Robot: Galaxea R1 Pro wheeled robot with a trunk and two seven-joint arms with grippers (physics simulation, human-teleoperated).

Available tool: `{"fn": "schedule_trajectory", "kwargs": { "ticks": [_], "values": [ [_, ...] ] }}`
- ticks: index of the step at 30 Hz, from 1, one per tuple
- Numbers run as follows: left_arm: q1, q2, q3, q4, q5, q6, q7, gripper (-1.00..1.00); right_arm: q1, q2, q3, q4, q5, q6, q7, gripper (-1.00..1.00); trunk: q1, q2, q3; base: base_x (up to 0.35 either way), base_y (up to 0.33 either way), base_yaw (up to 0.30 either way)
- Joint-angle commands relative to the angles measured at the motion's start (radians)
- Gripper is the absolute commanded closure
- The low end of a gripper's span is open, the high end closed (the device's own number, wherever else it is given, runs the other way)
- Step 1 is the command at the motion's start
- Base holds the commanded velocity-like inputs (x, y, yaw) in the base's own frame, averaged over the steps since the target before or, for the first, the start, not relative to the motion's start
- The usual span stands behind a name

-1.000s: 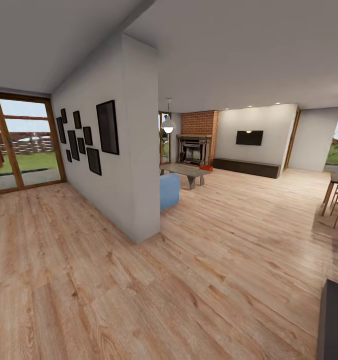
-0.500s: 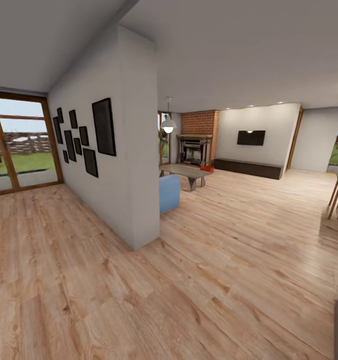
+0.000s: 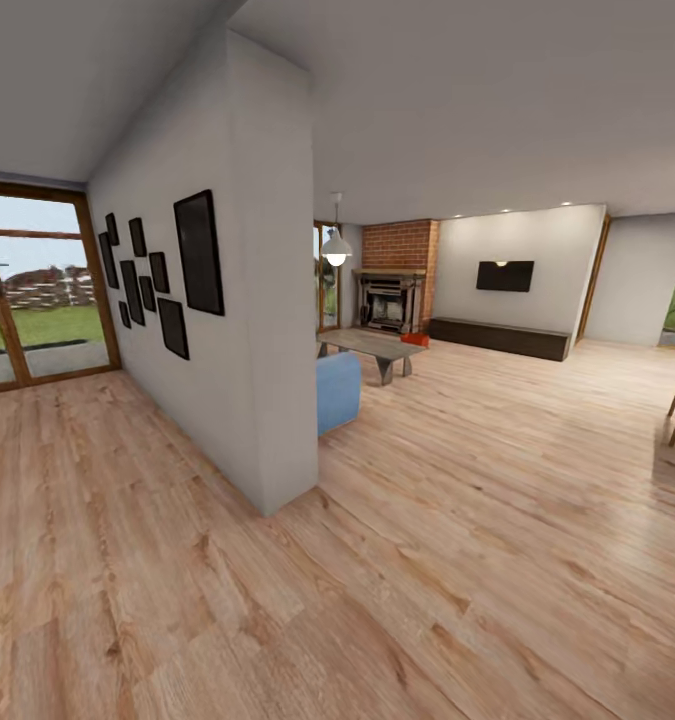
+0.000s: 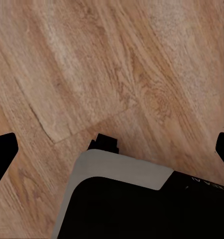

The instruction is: Move the two storage containers from the living room to the garage. In the garage, place one container on the floor and stack the other container on top of it (either order is fine).

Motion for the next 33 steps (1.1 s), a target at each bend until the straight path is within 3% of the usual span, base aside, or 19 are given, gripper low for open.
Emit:
{"fn": "schedule_trajectory", "kwargs": {
  "ticks": [1,15,33],
  "values": [
    [-0.001,0.0,0.005,0.001,0.001,-0.003,0.001,-1.0,-0.001,0.0,0.008,0.003,-0.003,-0.005,-0.004,-1.0,0.001,-0.001,-0.001,0.33,0.0,0.0],
    [-0.001,-0.002,0.0,0.001,-0.002,-0.002,0.001,-1.0,-0.001,0.002,0.006,0.003,-0.004,-0.002,-0.002,-1.0,0.001,-0.001,-0.001,0.33,0.0,-0.004],
    [-0.001,-0.002,-0.001,0.001,-0.004,-0.002,0.001,-1.0,-0.001,0.002,0.007,0.003,-0.002,-0.002,0.005,-1.0,0.001,-0.001,-0.001,0.33,0.0,-0.27]
  ]
}}
